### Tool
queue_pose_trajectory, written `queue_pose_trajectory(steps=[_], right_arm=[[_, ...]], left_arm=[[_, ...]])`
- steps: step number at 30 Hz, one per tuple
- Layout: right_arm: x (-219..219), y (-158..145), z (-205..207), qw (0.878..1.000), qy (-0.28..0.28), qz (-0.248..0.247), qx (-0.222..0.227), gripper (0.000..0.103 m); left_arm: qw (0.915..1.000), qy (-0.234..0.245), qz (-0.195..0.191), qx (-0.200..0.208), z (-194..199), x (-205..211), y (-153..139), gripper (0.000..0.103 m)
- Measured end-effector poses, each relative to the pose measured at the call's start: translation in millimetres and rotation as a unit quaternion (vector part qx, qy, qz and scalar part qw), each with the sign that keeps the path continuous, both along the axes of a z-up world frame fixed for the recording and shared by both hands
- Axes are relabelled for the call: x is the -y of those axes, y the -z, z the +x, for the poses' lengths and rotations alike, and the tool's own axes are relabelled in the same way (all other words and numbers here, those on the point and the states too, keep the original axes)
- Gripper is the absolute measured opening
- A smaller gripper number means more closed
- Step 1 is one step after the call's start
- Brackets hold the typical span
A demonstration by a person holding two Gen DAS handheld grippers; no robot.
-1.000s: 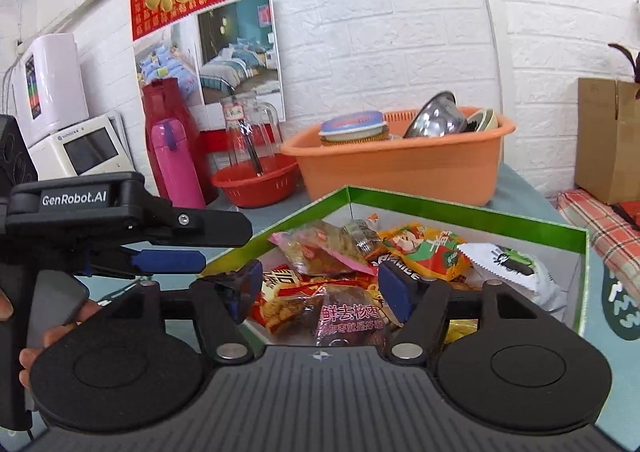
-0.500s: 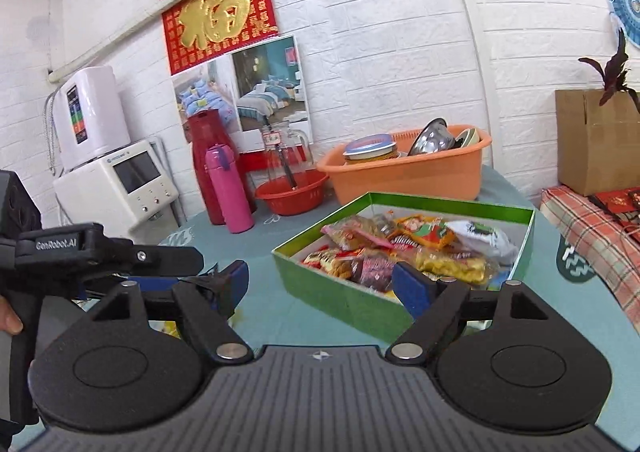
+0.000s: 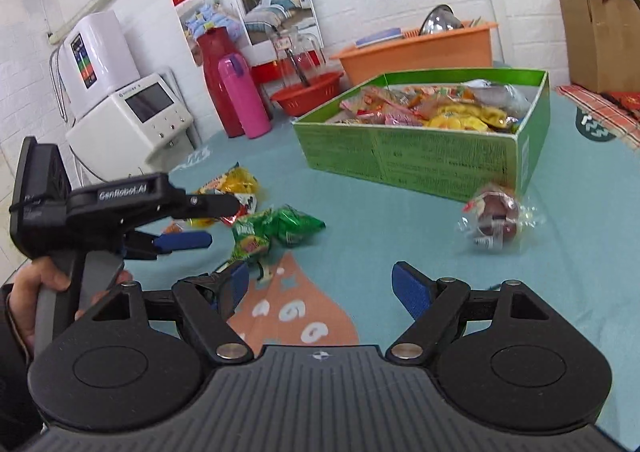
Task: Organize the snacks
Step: 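Grasp the green snack bag with the left tool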
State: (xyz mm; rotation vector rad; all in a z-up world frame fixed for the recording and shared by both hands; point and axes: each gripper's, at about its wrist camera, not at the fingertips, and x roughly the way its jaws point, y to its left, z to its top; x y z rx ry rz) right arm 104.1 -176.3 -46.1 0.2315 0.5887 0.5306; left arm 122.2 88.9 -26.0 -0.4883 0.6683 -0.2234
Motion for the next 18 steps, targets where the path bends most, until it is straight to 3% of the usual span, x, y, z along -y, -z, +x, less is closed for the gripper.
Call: queue_pose_trajectory(steps=[3,5,6,10,13,16,17,18], right_arm=[[7,2,-2,1.000,0.013,0.001,-0.002,0.103],[13,2,-3,1.000,0.027,-0.002,0.003,0.103],[17,1,-4,0.999,0.034,-0.008,0.009,0.103],[34,0,3,0.996,0.080,-0.038,0.027,0.103],[44,1,14,0.990,0.117,-0.070,0.039,0.103],[45,3,32,0.987,0.128,-0.092,0.041,0.103],[46,3,40,0.986,0.129,-0.095,0.037,0.103],[45,4,47,0.986,0.130,-0.097,0.031,0.103]], left_arm=[[0.9999,0.000,0.011,-0.001,12,4,5,0.103],[0.9997,0.006,0.022,-0.012,18,6,11,0.067],[0.9995,0.012,0.024,-0.017,20,7,14,0.063],[0.9992,0.029,0.018,-0.022,8,4,20,0.062],[0.9991,0.035,0.012,-0.022,-6,-1,19,0.065],[0.9992,0.031,0.015,-0.021,-15,-3,18,0.096],[0.9992,0.030,0.015,-0.021,-16,-2,17,0.103],[0.9992,0.030,0.016,-0.020,-16,-1,16,0.103]])
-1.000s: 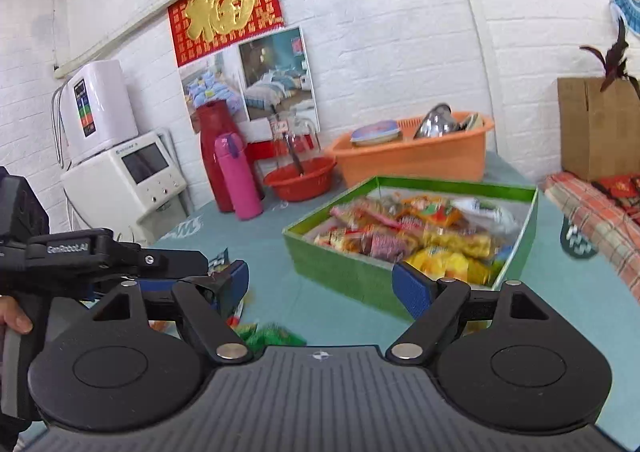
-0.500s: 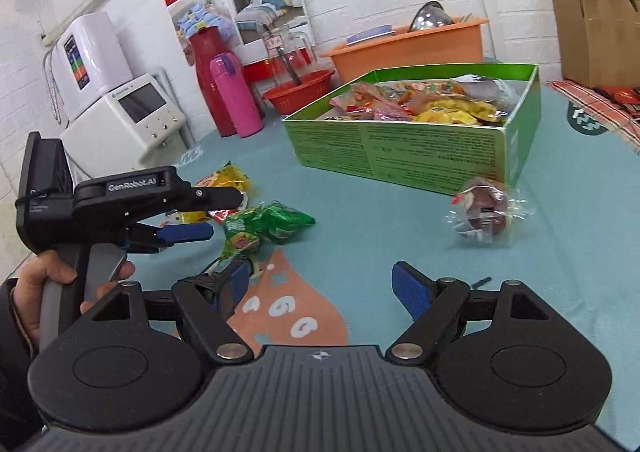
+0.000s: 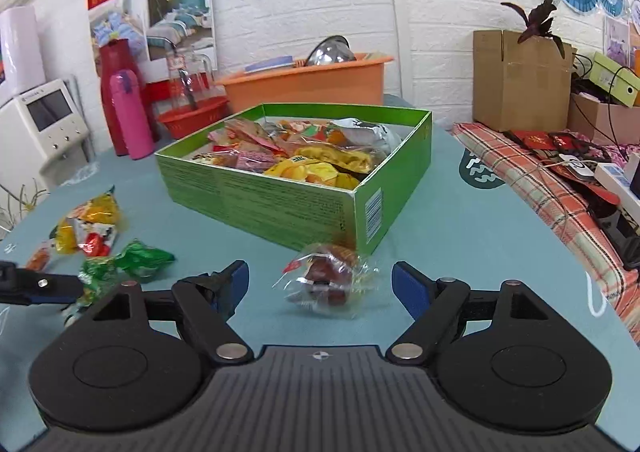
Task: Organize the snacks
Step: 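Grasp the green snack bag with the left tool, then carry the green bag into the box while the right tool carries clear candy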
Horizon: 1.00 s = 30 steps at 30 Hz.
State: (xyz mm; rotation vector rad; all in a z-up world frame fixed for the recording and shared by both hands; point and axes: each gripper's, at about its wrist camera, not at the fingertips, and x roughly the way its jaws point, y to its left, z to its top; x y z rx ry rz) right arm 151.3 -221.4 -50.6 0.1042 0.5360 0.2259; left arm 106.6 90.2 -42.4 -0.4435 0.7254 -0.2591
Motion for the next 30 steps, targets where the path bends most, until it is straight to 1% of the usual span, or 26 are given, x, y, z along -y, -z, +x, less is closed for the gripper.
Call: queue_pose_trajectory(steps=[3,9,10,11,14,17,19,23,27,28,29,30], right_arm=[[-4,3,15,1.000,0.005,-0.010,-0.014,0.103],[-10,12,21,0.999,-0.005,-0.025,-0.024,0.103],[-10,14,22,0.999,-0.006,-0.025,-0.028,0.103],[-10,14,21,0.999,-0.006,-0.023,-0.024,0.103],[-14,12,14,0.999,-0.018,-0.038,-0.017,0.103],[-15,7,5,0.999,-0.033,-0.025,-0.010,0.103],[-15,1,-3,0.999,-0.041,-0.015,-0.001,0.103],[-20,-18,-15,0.998,-0.064,-0.001,0.029,0.103],[-24,-35,-19,0.995,-0.076,0.001,0.059,0.103],[-24,-38,-18,0.995,-0.079,0.004,0.063,0.101],[-24,-42,-16,0.995,-0.082,0.009,0.064,0.075],[-22,-46,-12,0.994,-0.084,0.018,0.063,0.009]], left_arm=[[1.0000,-0.002,0.004,0.004,4,5,-3,0.103],[0.9990,0.006,0.043,0.012,16,19,0,0.102],[0.9985,0.008,0.054,0.012,17,22,0,0.084],[0.9981,0.017,0.058,0.010,19,24,1,0.062],[0.9979,0.018,0.062,0.009,18,26,1,0.060],[0.9983,0.025,0.052,0.005,12,26,-1,0.059],[0.9983,0.031,0.049,0.011,6,27,-5,0.059],[0.9974,0.045,0.043,0.037,-3,34,-25,0.059],[0.9956,0.057,0.035,0.067,-2,42,-46,0.059],[0.9952,0.062,0.029,0.070,1,45,-50,0.059],[0.9949,0.065,0.025,0.073,3,47,-53,0.059],[0.9944,0.068,0.023,0.077,5,50,-57,0.059]])
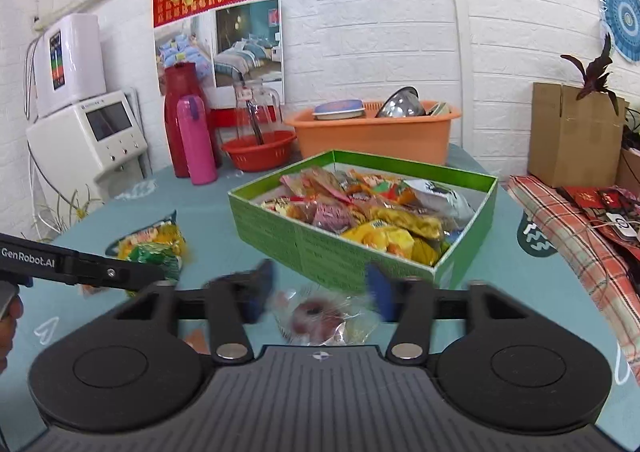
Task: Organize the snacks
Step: 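Carry the green bag into the box while the right tool carries clear candy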
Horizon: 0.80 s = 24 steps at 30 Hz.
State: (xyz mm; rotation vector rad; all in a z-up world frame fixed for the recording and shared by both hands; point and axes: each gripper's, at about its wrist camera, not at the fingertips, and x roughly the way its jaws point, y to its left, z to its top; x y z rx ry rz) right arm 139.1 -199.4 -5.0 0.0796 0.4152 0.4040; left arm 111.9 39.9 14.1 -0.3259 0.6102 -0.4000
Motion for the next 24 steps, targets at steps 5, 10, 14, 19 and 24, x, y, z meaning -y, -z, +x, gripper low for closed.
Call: queue_pose_trajectory(steps=[5,10,14,19,24], right_arm=[[6,-8,15,1.000,0.003,0.005,-0.008,0.028],[9,16,-6,0.999,-0.034,0.019,-0.030,0.103],[-19,26,-17,0.996,-0.080,-0.012,-0.034,0.103],[-51,31,-9,0.991,-0.118,-0.039,-0.039,0.103],[-65,49,2,0.988,-0.119,-0.083,-0.059,0.061]], left_arm=[[0.9998,0.012,0.001,0.015,11,14,-8,0.059],[0.9999,0.014,0.000,0.008,12,12,-1,0.059],[0.9999,0.004,-0.013,-0.004,15,7,3,0.059],[0.9999,-0.004,-0.009,0.001,6,0,-2,0.059],[0.9999,-0.009,-0.009,-0.001,2,-5,-2,0.059]])
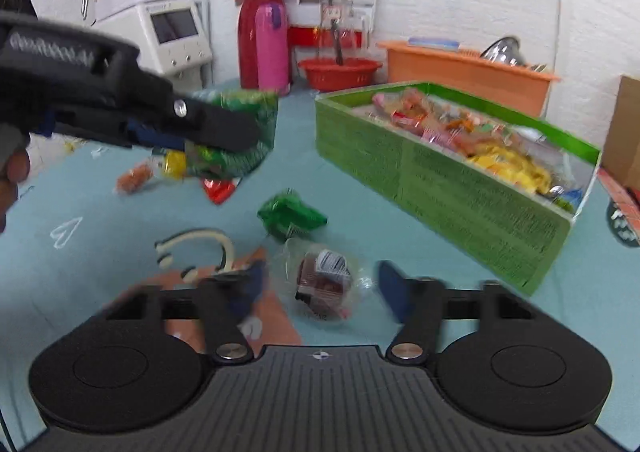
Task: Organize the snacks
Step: 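Carry the green bag into the box while the right tool carries clear candy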
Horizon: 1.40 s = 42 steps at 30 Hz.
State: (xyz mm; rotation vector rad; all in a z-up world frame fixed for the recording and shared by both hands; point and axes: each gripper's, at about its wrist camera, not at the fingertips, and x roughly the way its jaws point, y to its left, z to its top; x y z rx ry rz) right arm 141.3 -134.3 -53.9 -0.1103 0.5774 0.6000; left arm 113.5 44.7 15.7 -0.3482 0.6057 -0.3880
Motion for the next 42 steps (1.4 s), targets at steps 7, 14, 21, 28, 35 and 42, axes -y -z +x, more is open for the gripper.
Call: queue_pose_trajectory(steps=[7,14,21,28,35,42], right_arm=[[16,-8,-4,0.999,0.008,0.034,-0.004,0.021],[14,-9,-9,0.999,-0.018,0.032,0.004,0.060],[-22,-3,-14,0.991,-0.045,-0.080,0.100,0.103],[-20,7,9,0.996,-0.024,-0.076,0.039,0.070],[8,-26,-4,0.997,-0.002,-0.017,0.069,0.067],[42,-65,15,0.987,0.073,0.025,0.141,0.068]], left_arm=[[1.0000,0.005,-0.008,-0.001,7,2,0,0.059],[0.9999,0.010,-0.011,0.005,7,5,-3,0.059],[0.9999,0.002,-0.014,-0.005,7,0,1,0.059],[0.9999,0.003,-0.012,-0.007,7,-2,2,0.059],[0.9998,0.015,-0.015,0.002,21,9,-7,0.059],[0.9989,0.030,-0.012,0.033,55,33,-30,0.059]])
